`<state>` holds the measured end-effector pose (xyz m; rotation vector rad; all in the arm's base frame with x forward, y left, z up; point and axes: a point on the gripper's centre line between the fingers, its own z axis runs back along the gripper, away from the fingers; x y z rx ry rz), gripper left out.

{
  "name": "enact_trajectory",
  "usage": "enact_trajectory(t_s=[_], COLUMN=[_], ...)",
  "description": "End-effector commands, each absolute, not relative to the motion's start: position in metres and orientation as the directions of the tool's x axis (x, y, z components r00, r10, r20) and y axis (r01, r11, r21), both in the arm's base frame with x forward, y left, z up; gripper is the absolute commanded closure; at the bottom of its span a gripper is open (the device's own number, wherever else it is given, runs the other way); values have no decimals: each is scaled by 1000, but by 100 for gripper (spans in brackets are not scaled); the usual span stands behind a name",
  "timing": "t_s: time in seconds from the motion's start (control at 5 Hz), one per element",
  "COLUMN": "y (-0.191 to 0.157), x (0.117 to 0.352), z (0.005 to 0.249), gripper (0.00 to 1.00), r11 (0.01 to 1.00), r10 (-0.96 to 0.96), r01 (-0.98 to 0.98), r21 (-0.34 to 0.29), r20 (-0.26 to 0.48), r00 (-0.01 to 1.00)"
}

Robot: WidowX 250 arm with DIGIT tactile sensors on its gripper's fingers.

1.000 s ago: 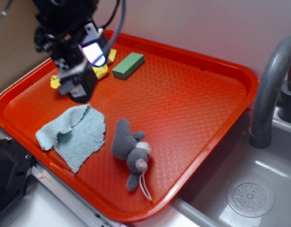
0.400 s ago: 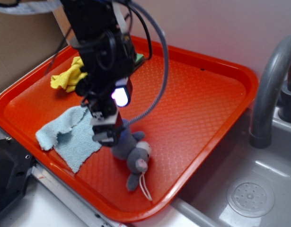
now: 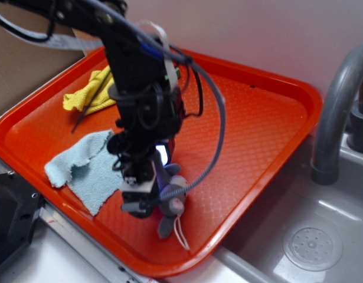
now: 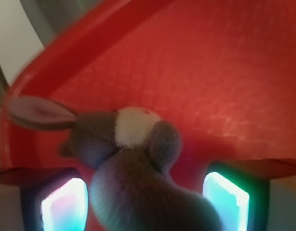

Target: Grab the gray animal.

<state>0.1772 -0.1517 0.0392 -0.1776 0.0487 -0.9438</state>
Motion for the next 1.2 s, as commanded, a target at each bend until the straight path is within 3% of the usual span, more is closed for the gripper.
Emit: enact_trajectory(t_s=[0.0, 0.4, 0.6, 1.0], y=[-165, -164, -144, -95], x=[166, 164, 174, 200], z=[28, 31, 68, 144], gripper=[95, 100, 100, 100], r11=[545, 552, 748, 973], r10=[-832, -828, -663, -225], r01=[821, 822, 664, 222], r21=[-168, -142, -14, 55], r20=[10, 26, 31, 46], r00=[554, 560, 748, 973])
